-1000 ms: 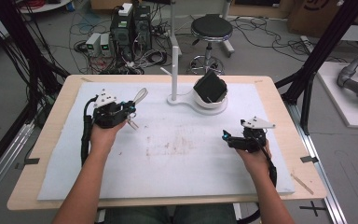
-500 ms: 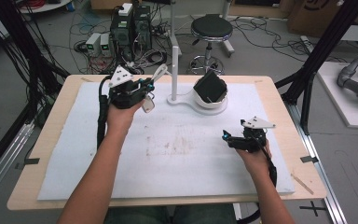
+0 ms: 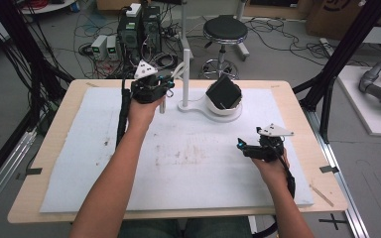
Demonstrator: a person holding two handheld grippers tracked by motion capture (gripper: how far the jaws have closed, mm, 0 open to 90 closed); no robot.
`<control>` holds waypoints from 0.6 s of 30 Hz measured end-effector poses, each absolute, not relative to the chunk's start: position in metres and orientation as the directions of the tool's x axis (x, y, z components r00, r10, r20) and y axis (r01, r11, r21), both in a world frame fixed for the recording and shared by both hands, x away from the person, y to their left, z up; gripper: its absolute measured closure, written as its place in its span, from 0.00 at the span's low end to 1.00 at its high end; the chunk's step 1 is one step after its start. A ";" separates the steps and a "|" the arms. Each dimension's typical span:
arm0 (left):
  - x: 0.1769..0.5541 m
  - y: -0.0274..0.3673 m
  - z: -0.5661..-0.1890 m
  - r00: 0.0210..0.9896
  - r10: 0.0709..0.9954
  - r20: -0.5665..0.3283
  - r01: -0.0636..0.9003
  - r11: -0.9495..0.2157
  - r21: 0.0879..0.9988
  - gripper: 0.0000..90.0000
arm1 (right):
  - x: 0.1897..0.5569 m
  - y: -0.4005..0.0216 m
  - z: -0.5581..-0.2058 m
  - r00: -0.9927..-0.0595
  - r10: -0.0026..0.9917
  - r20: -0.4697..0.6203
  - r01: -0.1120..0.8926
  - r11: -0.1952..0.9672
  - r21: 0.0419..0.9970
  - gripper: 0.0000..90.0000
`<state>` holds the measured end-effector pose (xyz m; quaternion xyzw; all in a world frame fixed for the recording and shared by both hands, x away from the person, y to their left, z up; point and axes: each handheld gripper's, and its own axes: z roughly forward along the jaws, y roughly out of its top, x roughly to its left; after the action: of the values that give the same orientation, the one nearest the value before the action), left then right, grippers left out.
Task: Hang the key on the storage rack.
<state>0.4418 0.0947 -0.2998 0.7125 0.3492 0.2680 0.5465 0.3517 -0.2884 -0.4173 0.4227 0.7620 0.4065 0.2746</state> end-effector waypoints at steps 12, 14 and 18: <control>0.460 0.081 -0.319 0.581 0.814 0.017 0.265 -0.208 0.942 0.91 | 0.349 -0.292 -0.417 -0.488 0.870 -0.075 0.421 0.309 0.853 0.17; 0.461 0.080 -0.321 0.575 0.818 0.022 0.271 -0.216 0.938 0.90 | 0.350 -0.293 -0.417 -0.486 0.871 -0.075 0.422 0.309 0.852 0.17; 0.463 0.078 -0.322 0.571 0.820 0.029 0.276 -0.225 0.934 0.89 | 0.350 -0.293 -0.417 -0.487 0.871 -0.074 0.421 0.308 0.853 0.17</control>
<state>0.4626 0.0779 -0.3225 0.7334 0.3737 0.2733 0.4978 0.3502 -0.2934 -0.4170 0.4249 0.7600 0.4070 0.2760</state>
